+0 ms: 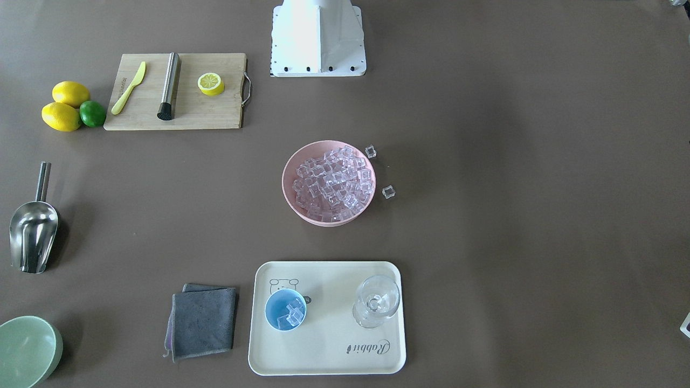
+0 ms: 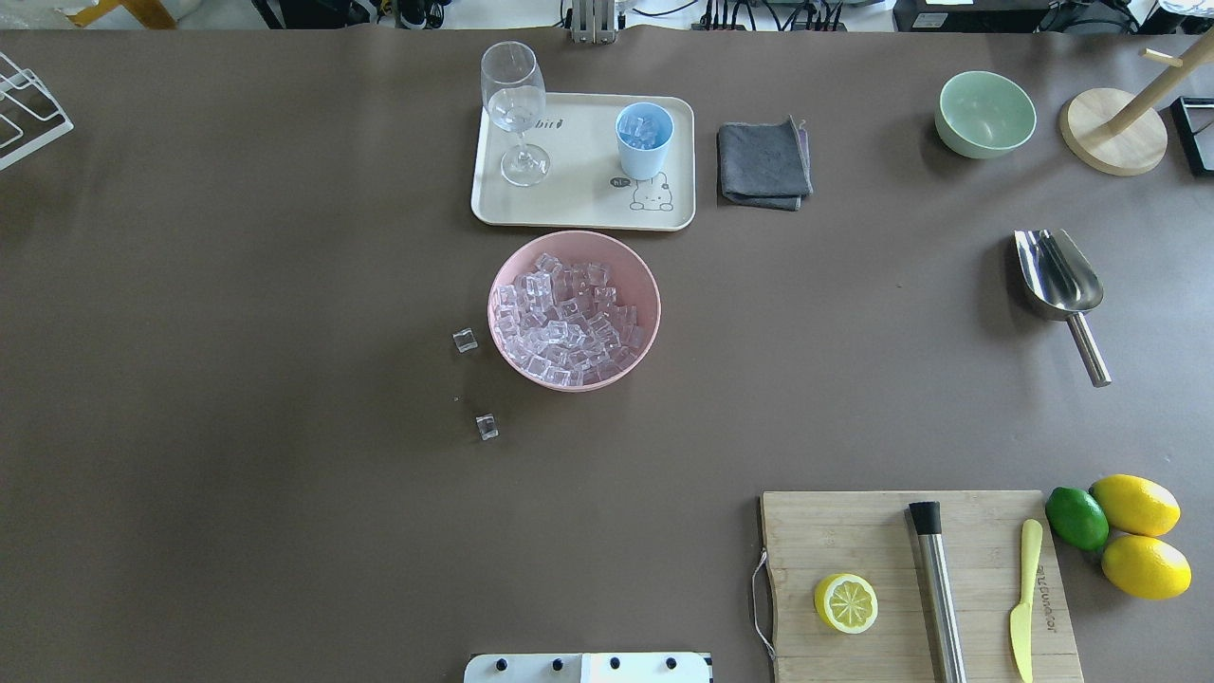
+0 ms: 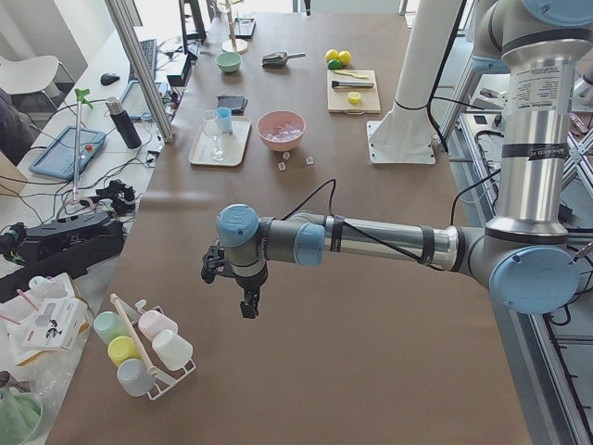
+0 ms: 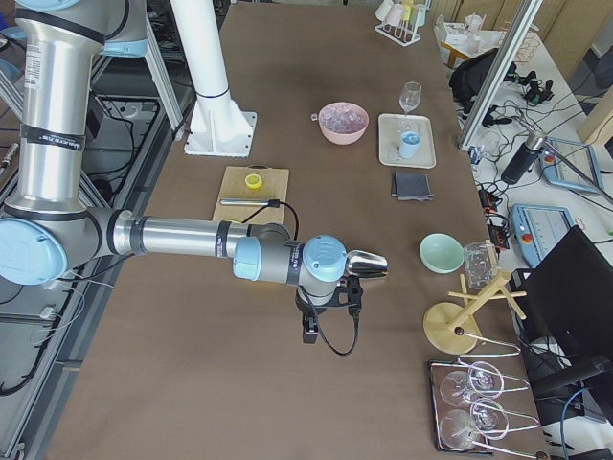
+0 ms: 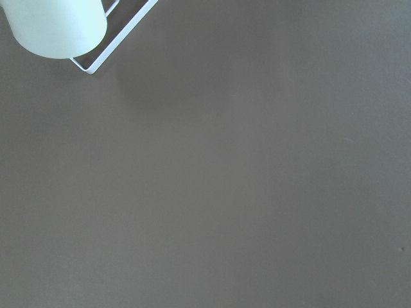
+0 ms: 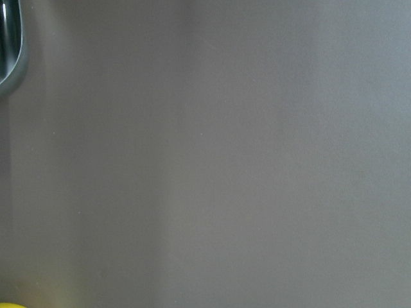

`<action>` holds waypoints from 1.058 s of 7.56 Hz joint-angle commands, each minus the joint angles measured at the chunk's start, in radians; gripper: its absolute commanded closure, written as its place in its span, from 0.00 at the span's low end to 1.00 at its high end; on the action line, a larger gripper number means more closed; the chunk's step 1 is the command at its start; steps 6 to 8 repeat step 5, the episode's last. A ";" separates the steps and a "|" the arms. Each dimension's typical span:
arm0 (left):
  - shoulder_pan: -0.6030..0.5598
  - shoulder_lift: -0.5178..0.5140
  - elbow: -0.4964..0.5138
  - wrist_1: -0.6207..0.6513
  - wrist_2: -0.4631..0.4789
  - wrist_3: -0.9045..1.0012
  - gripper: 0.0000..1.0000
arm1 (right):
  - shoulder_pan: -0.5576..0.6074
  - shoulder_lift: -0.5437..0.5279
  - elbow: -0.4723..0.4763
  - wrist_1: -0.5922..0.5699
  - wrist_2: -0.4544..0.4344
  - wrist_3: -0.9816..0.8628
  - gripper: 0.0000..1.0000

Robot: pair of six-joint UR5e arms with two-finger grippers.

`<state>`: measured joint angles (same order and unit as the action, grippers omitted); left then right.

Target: Put ice in cup with scoop

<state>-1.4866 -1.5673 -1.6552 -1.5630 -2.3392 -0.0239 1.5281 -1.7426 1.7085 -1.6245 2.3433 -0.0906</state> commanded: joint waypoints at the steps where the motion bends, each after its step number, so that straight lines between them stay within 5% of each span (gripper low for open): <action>1: -0.001 -0.002 -0.003 0.009 -0.015 -0.004 0.01 | 0.003 0.000 0.000 0.002 -0.001 0.000 0.00; 8: -0.001 -0.008 -0.026 0.029 -0.015 -0.004 0.01 | 0.004 0.000 0.002 0.003 -0.001 0.000 0.00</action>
